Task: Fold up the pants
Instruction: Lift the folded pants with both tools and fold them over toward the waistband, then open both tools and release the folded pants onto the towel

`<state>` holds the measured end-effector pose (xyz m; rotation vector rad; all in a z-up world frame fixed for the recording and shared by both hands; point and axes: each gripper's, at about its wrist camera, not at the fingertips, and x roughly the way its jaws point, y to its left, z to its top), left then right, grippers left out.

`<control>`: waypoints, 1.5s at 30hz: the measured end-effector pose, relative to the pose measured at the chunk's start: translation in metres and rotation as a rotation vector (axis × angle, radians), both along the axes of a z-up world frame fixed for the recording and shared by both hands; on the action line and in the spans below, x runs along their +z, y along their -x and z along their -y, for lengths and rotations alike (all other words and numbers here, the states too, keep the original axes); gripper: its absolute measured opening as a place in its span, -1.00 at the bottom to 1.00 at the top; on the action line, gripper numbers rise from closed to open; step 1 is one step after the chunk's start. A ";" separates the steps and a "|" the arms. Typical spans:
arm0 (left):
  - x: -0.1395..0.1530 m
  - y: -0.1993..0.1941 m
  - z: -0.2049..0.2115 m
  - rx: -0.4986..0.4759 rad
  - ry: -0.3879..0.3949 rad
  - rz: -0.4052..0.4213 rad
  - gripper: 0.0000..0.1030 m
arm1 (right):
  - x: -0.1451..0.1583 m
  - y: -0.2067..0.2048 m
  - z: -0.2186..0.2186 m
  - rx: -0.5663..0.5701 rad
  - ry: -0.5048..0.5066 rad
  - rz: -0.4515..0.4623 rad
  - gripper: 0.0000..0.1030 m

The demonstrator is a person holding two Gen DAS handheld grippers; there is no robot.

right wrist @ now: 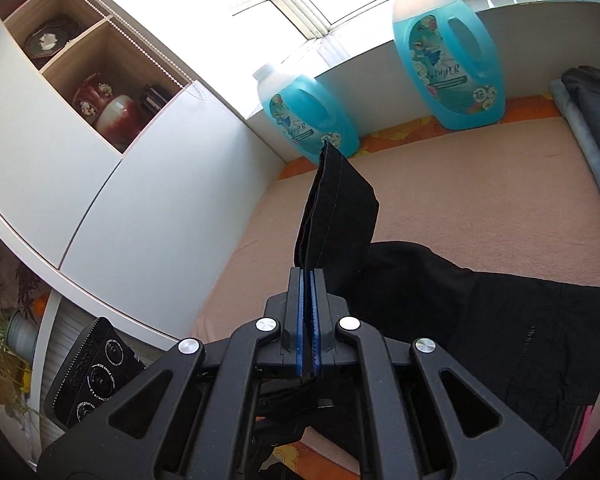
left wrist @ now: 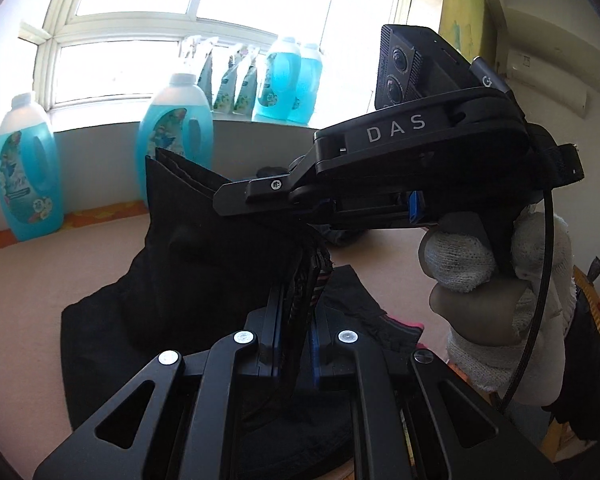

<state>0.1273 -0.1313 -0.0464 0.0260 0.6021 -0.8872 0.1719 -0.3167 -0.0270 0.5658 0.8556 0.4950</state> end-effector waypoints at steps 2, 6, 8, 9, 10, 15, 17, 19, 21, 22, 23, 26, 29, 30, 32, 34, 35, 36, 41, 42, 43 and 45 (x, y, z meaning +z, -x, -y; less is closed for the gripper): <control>-0.015 0.001 0.024 -0.055 -0.019 -0.029 -0.82 | -0.020 0.012 0.030 -0.052 -0.011 -0.032 -0.92; -0.038 0.024 0.078 -0.146 -0.055 -0.092 -0.82 | -0.056 0.034 0.083 -0.149 -0.034 -0.092 -0.92; -0.045 0.017 0.097 -0.183 -0.068 -0.121 -0.82 | -0.072 0.044 0.103 -0.182 -0.032 -0.112 -0.92; -0.046 0.030 0.105 -0.196 -0.076 -0.134 -0.82 | -0.080 0.048 0.112 -0.200 -0.029 -0.128 -0.92; -0.050 0.030 0.110 -0.208 -0.083 -0.145 -0.82 | -0.090 0.051 0.121 -0.214 -0.029 -0.149 -0.92; -0.061 0.028 0.113 -0.248 -0.109 -0.193 -0.80 | -0.132 0.058 0.148 -0.247 -0.072 -0.236 -0.92; -0.057 0.034 0.102 -0.251 -0.102 -0.213 -0.70 | -0.138 0.057 0.148 -0.237 -0.068 -0.241 -0.92; -0.052 0.035 0.084 -0.227 -0.098 -0.221 -0.59 | -0.141 0.055 0.148 -0.229 -0.073 -0.246 -0.91; -0.043 0.046 0.058 -0.181 -0.091 -0.197 -0.48 | -0.142 0.054 0.149 -0.223 -0.082 -0.251 -0.88; -0.040 0.042 0.044 -0.147 -0.086 -0.186 -0.43 | -0.142 0.053 0.150 -0.220 -0.086 -0.253 -0.88; -0.038 0.039 0.029 -0.113 -0.077 -0.184 -0.42 | -0.142 0.052 0.149 -0.215 -0.090 -0.259 -0.88; -0.037 0.030 -0.018 0.009 -0.081 -0.178 -0.36 | -0.144 0.049 0.147 -0.199 -0.112 -0.278 -0.64; -0.047 0.009 -0.056 0.130 -0.096 -0.198 -0.36 | -0.141 0.046 0.133 -0.182 -0.027 -0.274 -0.36; -0.050 0.004 -0.068 0.165 -0.094 -0.205 -0.36 | -0.139 0.045 0.127 -0.180 0.009 -0.267 -0.36; -0.054 -0.003 -0.087 0.225 -0.090 -0.215 -0.36 | -0.137 0.044 0.113 -0.169 0.077 -0.258 -0.38; -0.052 -0.006 -0.102 0.268 -0.076 -0.223 -0.36 | -0.127 0.047 0.098 -0.179 0.192 -0.226 -0.72; -0.053 -0.006 -0.106 0.282 -0.072 -0.220 -0.36 | -0.122 0.049 0.093 -0.175 0.210 -0.209 -0.84; -0.051 -0.007 -0.109 0.292 -0.072 -0.213 -0.36 | -0.117 0.051 0.091 -0.158 0.178 -0.203 -0.91; -0.043 -0.007 -0.107 0.287 -0.078 -0.173 -0.36 | -0.085 0.074 0.100 -0.184 0.226 -0.143 -0.92; -0.043 -0.007 -0.103 0.275 -0.083 -0.169 -0.36 | -0.084 0.078 0.106 -0.199 0.239 -0.148 -0.92; -0.045 -0.006 -0.099 0.259 -0.090 -0.169 -0.36 | -0.085 0.080 0.112 -0.214 0.253 -0.154 -0.92; -0.049 -0.003 -0.087 0.221 -0.114 -0.167 -0.36 | -0.096 0.079 0.121 -0.222 0.246 -0.195 -0.92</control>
